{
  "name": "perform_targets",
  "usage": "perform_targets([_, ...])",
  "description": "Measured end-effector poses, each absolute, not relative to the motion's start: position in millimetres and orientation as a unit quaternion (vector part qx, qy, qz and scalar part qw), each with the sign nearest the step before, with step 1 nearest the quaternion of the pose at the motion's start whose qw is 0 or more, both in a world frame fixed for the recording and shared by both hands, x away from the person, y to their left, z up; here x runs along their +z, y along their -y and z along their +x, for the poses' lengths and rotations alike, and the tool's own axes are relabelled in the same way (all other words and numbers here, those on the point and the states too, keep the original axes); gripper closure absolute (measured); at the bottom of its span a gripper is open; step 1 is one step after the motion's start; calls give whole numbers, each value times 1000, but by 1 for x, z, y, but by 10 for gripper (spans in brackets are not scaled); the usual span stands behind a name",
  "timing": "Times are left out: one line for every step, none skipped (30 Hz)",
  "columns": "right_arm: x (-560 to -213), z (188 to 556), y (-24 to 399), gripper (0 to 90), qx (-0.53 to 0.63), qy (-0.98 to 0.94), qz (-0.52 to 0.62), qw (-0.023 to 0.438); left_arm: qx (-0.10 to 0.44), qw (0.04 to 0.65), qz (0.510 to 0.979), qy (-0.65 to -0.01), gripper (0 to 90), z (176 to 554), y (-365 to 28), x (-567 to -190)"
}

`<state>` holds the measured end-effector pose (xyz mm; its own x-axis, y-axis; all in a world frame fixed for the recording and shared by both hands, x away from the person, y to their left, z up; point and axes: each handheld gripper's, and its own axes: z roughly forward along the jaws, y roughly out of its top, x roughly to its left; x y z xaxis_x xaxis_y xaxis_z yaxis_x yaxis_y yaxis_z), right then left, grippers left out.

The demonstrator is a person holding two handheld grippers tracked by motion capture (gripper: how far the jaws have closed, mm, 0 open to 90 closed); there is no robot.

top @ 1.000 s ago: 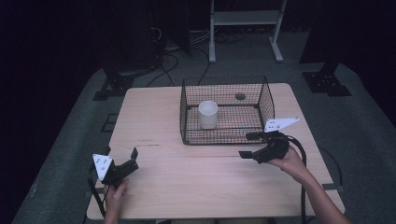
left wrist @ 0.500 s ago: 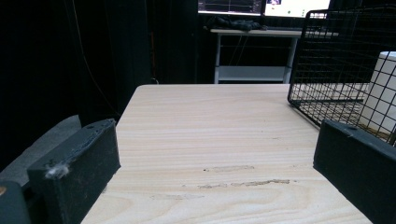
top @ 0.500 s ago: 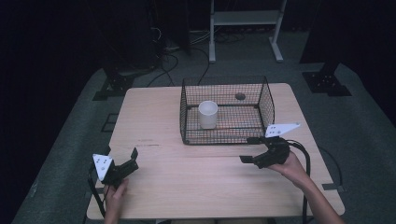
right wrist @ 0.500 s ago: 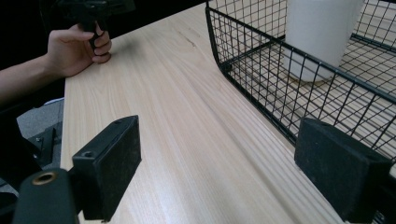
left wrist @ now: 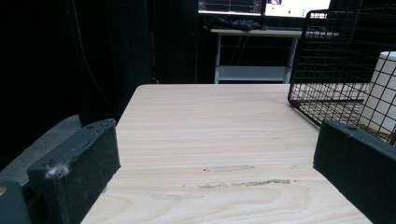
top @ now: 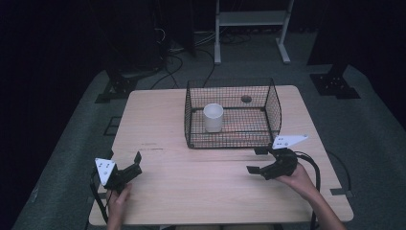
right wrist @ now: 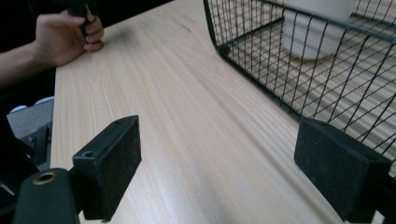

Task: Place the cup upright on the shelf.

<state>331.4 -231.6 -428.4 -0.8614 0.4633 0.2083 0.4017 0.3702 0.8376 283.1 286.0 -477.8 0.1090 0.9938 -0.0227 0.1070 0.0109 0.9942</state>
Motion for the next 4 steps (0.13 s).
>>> perform_targets([-430, 329, 230, 138, 495, -827, 263, 33, 440, 503, 549, -502, 0, 283, -286, -478])
perform_targets([-430, 327, 229, 138, 499, -826, 262, 34, 440, 503, 549, -502, 0, 283, -286, -478])
perform_targets([-431, 324, 228, 138, 504, -823, 260, 33, 440, 503, 548, -502, 0, 283, -286, -478])
perform_targets([-431, 322, 227, 138, 505, -823, 257, 36, 440, 503, 548, -503, 0, 283, -286, -478])
